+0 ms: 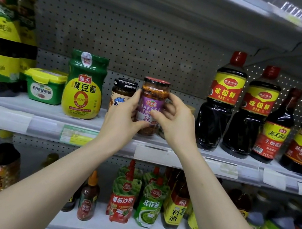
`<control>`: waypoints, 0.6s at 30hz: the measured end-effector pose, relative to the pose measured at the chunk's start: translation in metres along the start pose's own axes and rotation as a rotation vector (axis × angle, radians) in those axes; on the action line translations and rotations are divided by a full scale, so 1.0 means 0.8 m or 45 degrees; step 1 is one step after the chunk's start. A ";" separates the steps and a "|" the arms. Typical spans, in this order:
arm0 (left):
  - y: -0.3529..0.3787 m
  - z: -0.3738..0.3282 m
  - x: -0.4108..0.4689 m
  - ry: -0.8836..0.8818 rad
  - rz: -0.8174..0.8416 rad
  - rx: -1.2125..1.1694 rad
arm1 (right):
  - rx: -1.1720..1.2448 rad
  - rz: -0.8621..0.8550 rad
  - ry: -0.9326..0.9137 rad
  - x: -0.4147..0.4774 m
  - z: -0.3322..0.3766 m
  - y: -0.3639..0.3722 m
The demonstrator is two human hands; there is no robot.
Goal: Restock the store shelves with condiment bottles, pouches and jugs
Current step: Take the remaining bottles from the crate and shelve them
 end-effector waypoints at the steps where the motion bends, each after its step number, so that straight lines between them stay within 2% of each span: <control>1: 0.003 0.002 0.001 -0.013 0.026 -0.007 | -0.011 -0.004 -0.009 0.000 -0.001 0.000; 6: 0.010 0.014 0.006 -0.079 0.092 0.002 | -0.082 -0.010 -0.047 0.000 -0.006 0.007; 11: 0.013 0.006 0.000 -0.024 0.084 0.154 | -0.191 -0.055 -0.081 -0.008 -0.010 0.005; 13: 0.006 0.001 -0.005 0.008 0.049 0.156 | -0.266 -0.087 -0.129 -0.016 -0.006 0.002; 18: -0.016 -0.015 -0.025 0.208 -0.145 0.249 | -0.623 -0.157 -0.412 -0.045 0.014 0.005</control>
Point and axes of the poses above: each hand's wrist, its own x-axis towards the middle knuckle, its own y-axis out of the palm, z = x × y, the point moved 9 cm from there along x, towards the middle knuckle, and after that the axes turned 7 degrees about -y, right-handed, at the moved point
